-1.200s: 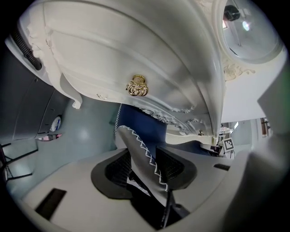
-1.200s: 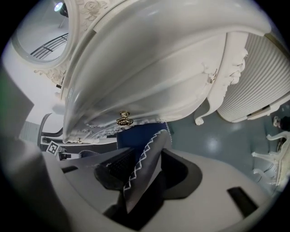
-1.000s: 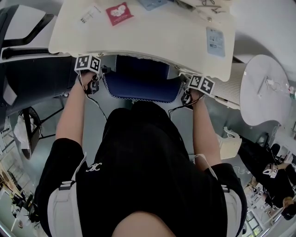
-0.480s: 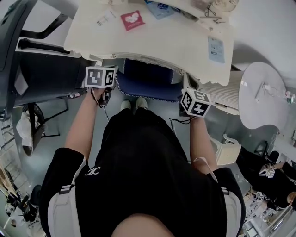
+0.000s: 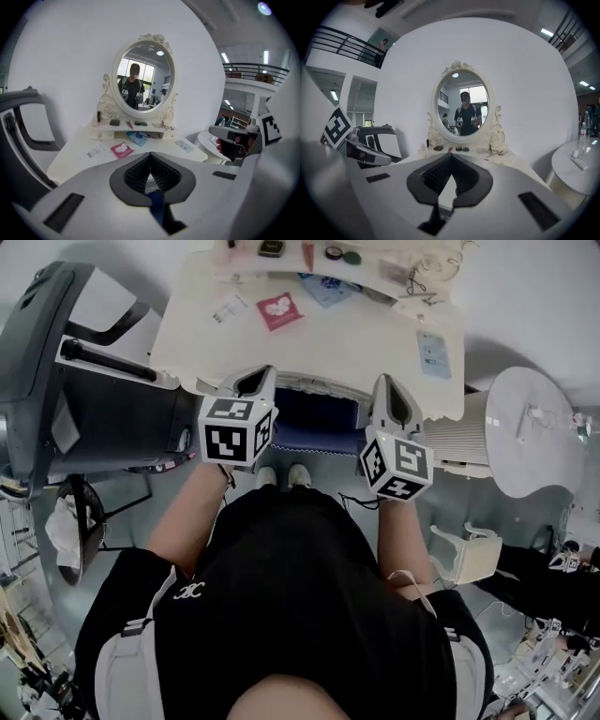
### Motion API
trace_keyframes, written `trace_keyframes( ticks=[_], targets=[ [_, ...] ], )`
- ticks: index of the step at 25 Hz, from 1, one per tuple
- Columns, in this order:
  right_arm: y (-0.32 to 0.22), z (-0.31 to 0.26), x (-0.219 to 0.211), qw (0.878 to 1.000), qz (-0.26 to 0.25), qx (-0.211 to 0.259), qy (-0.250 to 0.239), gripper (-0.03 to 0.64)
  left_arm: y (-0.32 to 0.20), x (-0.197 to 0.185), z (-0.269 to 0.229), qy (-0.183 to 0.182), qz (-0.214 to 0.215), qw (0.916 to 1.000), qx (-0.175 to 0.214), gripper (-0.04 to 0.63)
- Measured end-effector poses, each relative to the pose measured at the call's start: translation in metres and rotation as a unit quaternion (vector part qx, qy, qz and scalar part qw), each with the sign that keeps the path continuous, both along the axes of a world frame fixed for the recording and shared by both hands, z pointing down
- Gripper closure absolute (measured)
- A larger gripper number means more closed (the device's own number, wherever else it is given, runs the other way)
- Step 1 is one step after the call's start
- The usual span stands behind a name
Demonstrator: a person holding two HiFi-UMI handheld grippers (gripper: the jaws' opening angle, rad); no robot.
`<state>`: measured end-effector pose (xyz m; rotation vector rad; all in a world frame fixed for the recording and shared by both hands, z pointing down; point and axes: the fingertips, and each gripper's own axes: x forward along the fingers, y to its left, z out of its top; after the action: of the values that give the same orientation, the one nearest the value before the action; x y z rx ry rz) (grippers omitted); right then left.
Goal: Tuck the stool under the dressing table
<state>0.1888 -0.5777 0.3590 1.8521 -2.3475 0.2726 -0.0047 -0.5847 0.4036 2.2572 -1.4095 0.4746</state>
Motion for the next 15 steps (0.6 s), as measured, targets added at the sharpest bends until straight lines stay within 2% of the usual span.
trace_keyframes(
  ticks=[3, 7, 15],
  targets=[
    [0.007, -0.041, -0.009, 0.999, 0.014, 0.047, -0.004, 0.607, 0.001, 0.014, -0.040, 0.012, 0.025, 0.9985, 0.047, 0.589],
    [0.008, -0.054, -0.010, 0.998, 0.031, 0.052, 0.002, 0.609, 0.001, 0.022, -0.065, 0.021, 0.035, 0.9961, 0.078, 0.589],
    [0.012, -0.060, -0.012, 0.997, 0.026, 0.069, 0.014, 0.609, 0.001, 0.023, -0.070, 0.028, 0.026, 0.9959, 0.081, 0.589]
  ],
)
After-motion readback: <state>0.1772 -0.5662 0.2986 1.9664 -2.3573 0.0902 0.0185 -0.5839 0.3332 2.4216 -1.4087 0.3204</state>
